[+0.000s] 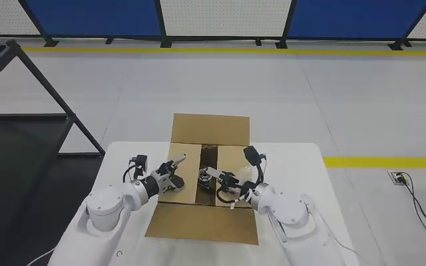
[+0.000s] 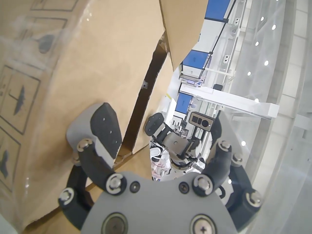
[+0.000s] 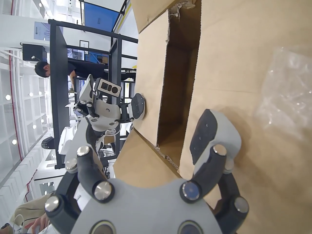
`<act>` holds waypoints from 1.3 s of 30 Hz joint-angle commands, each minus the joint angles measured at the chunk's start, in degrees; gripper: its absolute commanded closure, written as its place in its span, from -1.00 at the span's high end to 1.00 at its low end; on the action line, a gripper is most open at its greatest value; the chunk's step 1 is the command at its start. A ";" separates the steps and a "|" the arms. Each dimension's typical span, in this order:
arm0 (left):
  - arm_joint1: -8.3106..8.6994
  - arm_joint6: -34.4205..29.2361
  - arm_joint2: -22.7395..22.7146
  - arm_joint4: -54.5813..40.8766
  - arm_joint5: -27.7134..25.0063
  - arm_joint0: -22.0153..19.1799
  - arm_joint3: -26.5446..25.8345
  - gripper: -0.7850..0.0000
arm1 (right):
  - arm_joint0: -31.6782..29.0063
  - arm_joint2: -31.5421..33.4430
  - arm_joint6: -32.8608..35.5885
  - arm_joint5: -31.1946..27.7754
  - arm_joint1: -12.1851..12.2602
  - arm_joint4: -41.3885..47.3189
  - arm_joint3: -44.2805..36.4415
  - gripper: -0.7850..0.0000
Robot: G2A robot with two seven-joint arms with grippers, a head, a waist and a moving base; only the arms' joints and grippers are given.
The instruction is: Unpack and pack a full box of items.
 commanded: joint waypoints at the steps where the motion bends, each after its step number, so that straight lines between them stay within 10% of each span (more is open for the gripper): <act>1: 0.00 -0.08 0.16 0.08 0.29 -0.12 0.26 1.00 | 0.19 -0.28 -0.18 0.58 0.05 -0.30 0.17 1.00; 22: 0.65 -0.42 -4.61 -3.08 -3.46 3.00 -4.69 1.00 | -2.25 0.58 -0.21 -2.96 1.05 3.32 -5.24 1.00; 39: 2.44 -5.06 -20.32 -12.12 -9.16 14.13 -15.07 1.00 | -13.91 17.15 18.96 -15.90 5.28 14.23 -18.53 1.00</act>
